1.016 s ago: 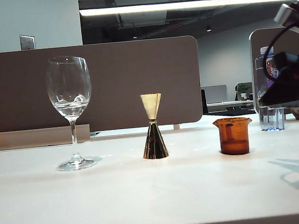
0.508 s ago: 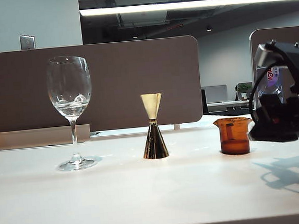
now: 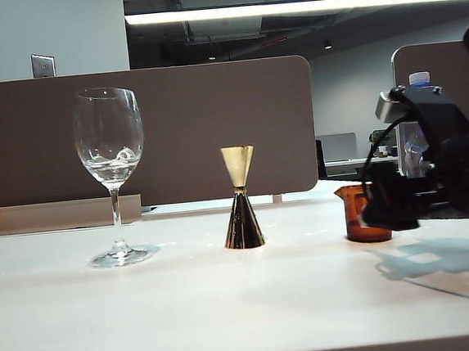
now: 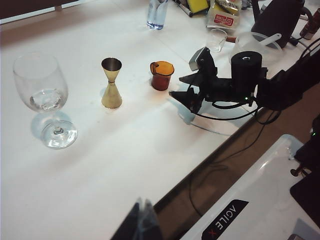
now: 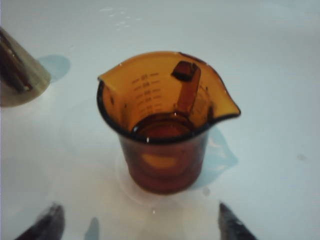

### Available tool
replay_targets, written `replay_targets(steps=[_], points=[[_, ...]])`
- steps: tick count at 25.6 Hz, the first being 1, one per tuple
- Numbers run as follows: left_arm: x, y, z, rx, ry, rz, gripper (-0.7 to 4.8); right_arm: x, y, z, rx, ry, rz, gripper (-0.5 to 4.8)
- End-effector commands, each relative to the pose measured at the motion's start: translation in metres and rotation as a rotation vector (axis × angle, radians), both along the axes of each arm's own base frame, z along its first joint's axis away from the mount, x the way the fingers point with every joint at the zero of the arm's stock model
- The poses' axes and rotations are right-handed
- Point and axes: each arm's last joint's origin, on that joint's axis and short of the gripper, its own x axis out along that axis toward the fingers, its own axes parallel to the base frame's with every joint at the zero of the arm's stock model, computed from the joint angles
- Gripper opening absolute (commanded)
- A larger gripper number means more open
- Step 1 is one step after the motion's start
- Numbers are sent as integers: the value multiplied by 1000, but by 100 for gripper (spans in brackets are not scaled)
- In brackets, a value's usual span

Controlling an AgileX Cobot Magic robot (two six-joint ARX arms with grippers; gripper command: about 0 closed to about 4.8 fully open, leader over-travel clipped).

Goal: Pick up the small amber measuring cup and pour the water in it into the jigger, then pick up the jigger and pour the water in it into the wine glass.

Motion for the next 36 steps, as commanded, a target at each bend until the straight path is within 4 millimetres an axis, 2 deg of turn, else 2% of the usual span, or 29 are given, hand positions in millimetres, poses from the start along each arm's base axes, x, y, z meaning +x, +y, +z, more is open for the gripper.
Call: replay_targets(steps=[1, 15, 25, 36], points=[[0, 0, 1, -6, -8, -4, -2, 10, 4, 3, 7, -23, -2, 391], [0, 0, 1, -6, -8, -4, -2, 48, 18, -3, 24, -20, -9, 391], [0, 0, 1, -5, -8, -4, -2, 58, 20, -11, 21, -8, -59, 387], [0, 0, 1, -6, -8, -4, -2, 70, 24, -4, 55, -25, -69, 363]])
